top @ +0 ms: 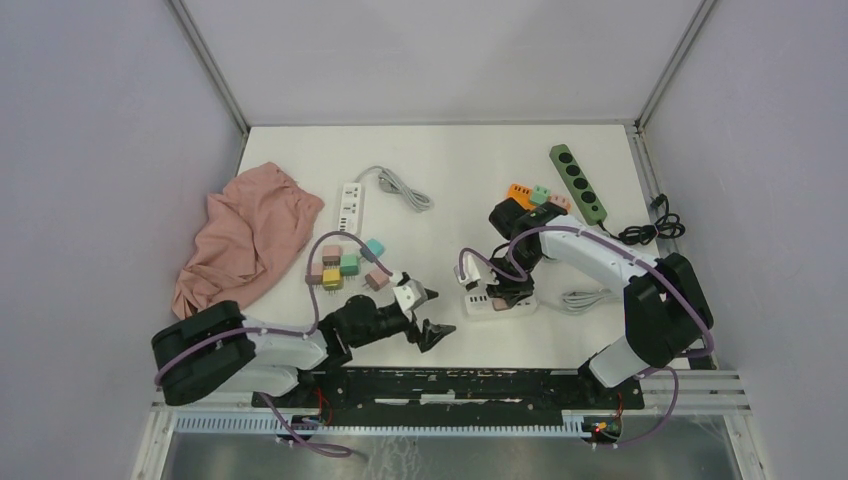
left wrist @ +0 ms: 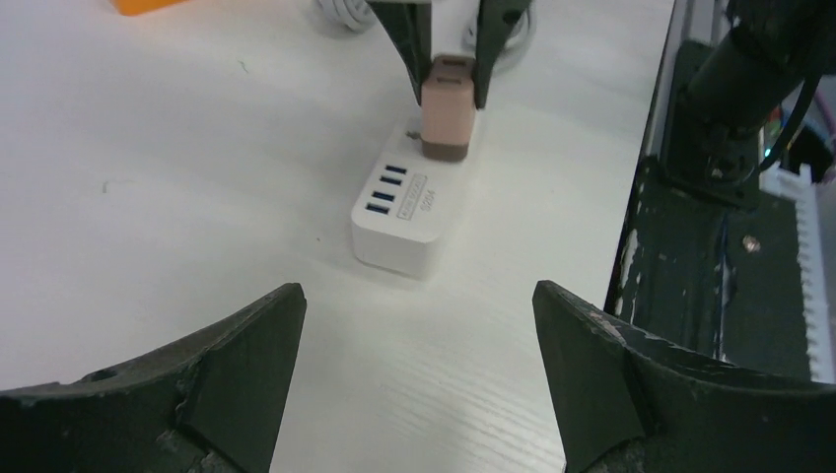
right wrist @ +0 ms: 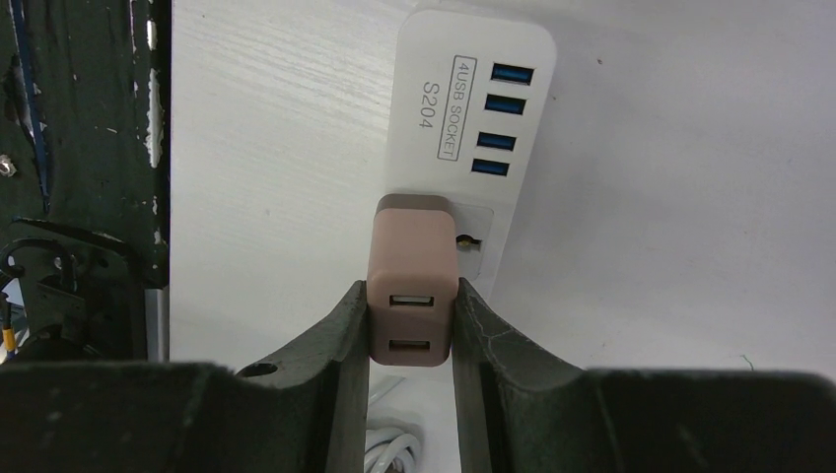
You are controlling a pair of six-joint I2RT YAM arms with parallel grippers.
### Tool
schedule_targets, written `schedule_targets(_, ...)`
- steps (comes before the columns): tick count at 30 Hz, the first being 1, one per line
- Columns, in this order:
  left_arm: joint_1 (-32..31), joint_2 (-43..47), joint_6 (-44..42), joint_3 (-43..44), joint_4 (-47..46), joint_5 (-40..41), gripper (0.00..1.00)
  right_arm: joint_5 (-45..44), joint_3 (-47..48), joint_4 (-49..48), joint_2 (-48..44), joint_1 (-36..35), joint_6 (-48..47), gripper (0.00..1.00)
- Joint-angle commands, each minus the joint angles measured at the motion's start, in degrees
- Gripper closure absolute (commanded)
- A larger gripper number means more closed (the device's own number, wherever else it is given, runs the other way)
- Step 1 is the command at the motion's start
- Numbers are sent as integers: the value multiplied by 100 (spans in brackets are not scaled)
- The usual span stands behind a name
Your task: Pull the plug off the socket
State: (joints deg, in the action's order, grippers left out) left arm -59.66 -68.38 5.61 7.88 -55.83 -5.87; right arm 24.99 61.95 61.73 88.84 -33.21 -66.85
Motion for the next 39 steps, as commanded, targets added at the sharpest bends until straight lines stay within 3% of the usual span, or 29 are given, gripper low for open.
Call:
schedule_targets(1,-208,-890,-973,278,-1083,95,7,130,-42,-300,-79,7,99,86)
schedule_targets(11,-204,-2718,-1399,890,-2018,-74,11,240,-176,-425,-36,-82,15,79)
schedule_targets(19,-204,-4174,-1737,791,-3886,-98,10,417,-166,-382,-34,-83,-28,80)
schedule_targets(29,-195,-4620,-1670,1145,-3778,-375,17,531,-144,-311,-2,-80,-75,79)
schedule_targets(33,-201,-4816,-1518,1336,-3776,-514,24,525,-147,-320,70,-83,-52,79)
schedule_targets(36,-195,-4906,-1438,1411,-3769,-518,37,495,-148,-365,131,-86,-5,79)
schedule_targets(39,-202,-4937,-1384,1460,-3773,-544,38,488,-138,-381,185,-88,33,78)
